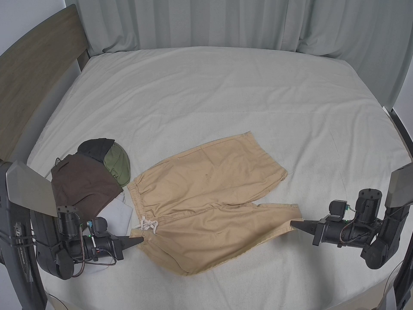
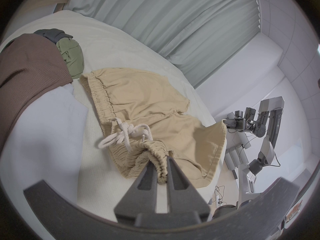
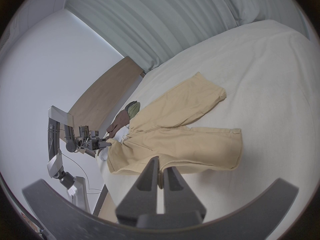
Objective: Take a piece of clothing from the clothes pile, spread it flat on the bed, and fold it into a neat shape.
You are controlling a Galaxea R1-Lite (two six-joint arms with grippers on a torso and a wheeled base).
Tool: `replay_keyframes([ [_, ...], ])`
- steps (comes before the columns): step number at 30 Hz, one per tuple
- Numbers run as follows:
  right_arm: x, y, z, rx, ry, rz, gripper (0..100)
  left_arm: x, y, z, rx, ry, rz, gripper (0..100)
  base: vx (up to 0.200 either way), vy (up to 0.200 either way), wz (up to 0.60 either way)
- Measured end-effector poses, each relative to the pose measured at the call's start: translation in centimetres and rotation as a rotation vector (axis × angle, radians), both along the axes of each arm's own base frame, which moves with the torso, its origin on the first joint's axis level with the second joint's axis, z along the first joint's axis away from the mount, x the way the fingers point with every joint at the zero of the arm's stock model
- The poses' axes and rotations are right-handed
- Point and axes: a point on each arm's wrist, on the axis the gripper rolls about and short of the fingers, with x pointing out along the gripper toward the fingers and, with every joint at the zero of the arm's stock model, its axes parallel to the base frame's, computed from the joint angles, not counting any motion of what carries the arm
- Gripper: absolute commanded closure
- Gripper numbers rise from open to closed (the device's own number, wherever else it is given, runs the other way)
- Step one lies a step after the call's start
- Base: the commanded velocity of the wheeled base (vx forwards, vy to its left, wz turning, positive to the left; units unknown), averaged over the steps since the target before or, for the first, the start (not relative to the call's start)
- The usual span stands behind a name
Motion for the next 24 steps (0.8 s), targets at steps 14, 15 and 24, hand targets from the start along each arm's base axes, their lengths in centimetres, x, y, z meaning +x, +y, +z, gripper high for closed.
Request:
replay_keyframes([
  [14, 0.8, 0.0, 1.5, 0.061, -0.033, -0.042, 100, 0.4, 0.0, 1.2, -0.025, -0.027, 0.017, 100, 0.0, 0.0, 0.0],
  [15, 0.9, 0.0, 1.6, 0.061, -0.037, -0.042, 100, 0.4, 0.0, 1.2, -0.025, -0.029, 0.017, 100, 0.0, 0.0, 0.0],
  [24, 1.2, 0.1, 2.1, 0.069, -0.062, -0.039, 100, 0.9, 0.0, 1.6, -0.028, -0.04, 0.045, 100, 0.0, 0.0, 0.0],
])
